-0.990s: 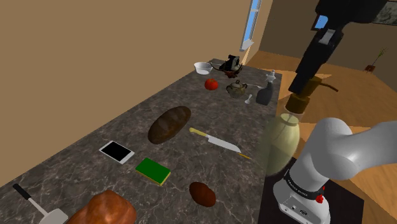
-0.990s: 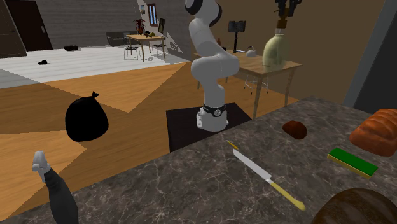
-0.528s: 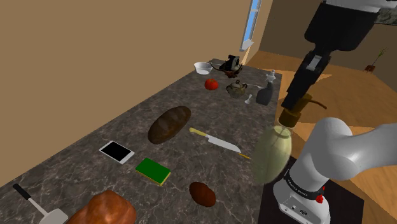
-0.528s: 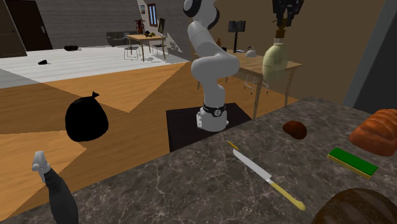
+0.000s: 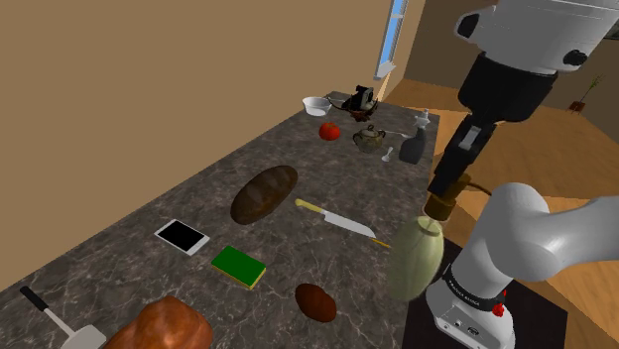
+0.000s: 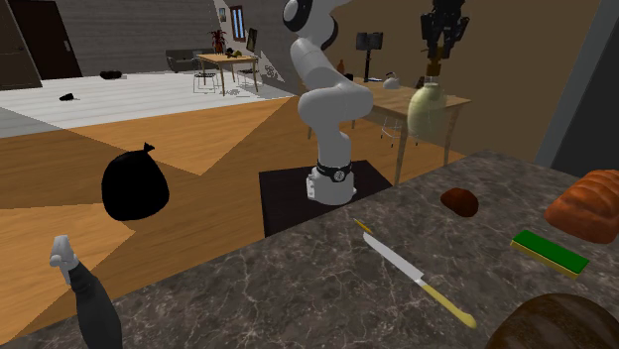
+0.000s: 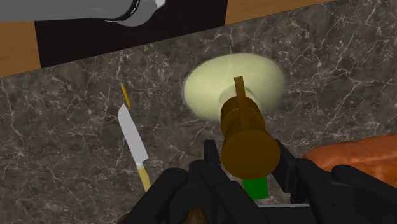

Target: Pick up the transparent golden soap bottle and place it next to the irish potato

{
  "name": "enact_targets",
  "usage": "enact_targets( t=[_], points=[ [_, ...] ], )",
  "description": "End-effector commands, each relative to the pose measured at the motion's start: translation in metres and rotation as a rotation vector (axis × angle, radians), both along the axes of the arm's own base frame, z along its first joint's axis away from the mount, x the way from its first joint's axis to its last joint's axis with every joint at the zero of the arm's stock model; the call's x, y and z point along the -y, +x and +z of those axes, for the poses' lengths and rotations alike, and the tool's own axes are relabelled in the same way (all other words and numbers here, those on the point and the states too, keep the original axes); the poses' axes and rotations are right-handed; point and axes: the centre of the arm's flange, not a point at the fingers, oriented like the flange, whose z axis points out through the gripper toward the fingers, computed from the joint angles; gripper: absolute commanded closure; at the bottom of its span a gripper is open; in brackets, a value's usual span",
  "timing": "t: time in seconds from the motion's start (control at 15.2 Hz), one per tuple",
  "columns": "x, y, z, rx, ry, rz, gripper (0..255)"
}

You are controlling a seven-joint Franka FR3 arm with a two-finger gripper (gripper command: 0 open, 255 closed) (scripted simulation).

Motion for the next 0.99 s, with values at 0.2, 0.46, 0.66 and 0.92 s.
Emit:
enact_targets(
  t=[0.2,0.46,0.66,0.92],
  points=[
    [0.0,0.0,-0.026,0.001,0.001,0.0,255],
    [0.0,0.0,-0.047,0.001,0.001,0.0,255],
    [0.0,0.0,-0.063,0.001,0.001,0.0,255],
    [0.0,0.0,-0.084,0.001,0.001,0.0,255]
  ],
)
